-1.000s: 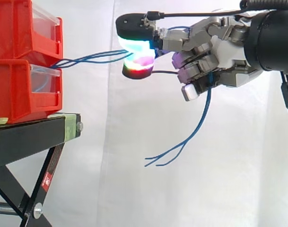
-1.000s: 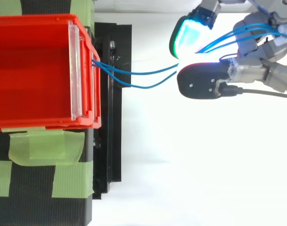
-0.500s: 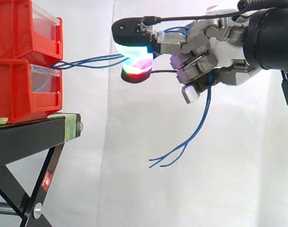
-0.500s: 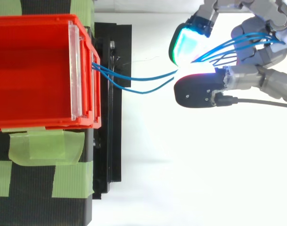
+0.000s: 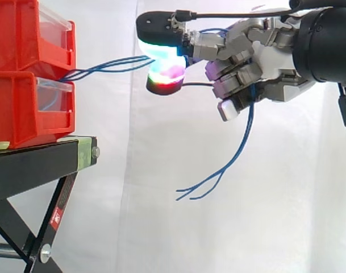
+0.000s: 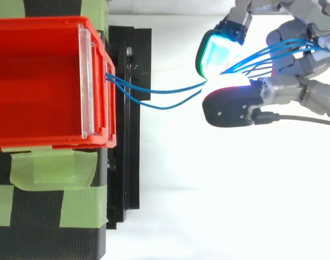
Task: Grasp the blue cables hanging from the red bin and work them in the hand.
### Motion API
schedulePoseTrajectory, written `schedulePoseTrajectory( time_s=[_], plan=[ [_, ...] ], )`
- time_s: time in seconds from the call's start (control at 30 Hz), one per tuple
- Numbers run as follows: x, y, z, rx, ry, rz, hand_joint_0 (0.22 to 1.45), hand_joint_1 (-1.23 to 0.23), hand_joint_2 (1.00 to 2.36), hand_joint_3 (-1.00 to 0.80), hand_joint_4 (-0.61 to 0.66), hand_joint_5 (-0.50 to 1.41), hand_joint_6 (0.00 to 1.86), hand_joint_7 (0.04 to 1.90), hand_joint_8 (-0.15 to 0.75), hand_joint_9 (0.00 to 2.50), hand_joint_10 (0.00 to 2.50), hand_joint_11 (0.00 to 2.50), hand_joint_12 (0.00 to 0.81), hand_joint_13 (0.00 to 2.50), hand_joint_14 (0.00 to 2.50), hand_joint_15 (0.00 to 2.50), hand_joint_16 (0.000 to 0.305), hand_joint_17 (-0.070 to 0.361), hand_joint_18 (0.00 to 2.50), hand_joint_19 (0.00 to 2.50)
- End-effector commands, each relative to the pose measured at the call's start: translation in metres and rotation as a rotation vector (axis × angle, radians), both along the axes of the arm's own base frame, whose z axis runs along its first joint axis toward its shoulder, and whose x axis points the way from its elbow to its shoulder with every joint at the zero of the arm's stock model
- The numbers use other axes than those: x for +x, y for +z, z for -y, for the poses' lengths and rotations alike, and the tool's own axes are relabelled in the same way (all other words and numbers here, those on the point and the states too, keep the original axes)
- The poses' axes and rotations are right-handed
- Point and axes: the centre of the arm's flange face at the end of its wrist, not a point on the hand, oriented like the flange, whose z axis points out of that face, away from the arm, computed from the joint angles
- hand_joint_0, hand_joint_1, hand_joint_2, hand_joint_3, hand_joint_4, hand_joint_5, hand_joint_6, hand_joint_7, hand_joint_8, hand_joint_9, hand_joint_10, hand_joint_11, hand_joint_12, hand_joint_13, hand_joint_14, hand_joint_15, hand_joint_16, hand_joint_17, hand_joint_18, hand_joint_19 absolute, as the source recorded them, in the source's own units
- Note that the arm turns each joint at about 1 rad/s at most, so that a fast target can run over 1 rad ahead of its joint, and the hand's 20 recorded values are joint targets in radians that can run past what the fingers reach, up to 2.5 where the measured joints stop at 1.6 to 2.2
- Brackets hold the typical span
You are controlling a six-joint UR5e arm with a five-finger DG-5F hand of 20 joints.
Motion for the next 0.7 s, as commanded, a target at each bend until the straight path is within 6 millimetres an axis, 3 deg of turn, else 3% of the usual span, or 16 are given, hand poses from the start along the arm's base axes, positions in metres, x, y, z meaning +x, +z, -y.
schedulePoseTrajectory(
  time_s=[0.0,0.67],
  plan=[
    [-0.001,0.0,-0.002,0.021,-0.013,0.013,0.9,-0.62,1.01,-0.85,0.25,0.07,0.74,1.16,0.58,1.71,2.5,2.5,0.706,2.1,2.5,2.15,0.21,0.158,2.5,0.77],
    [-0.003,0.001,-0.017,0.154,-0.036,0.127,0.95,-0.63,1.01,-0.87,0.25,0.03,0.82,1.1,0.58,1.71,2.5,2.5,0.706,2.1,2.5,2.15,0.21,0.158,2.5,0.77]
  ],
)
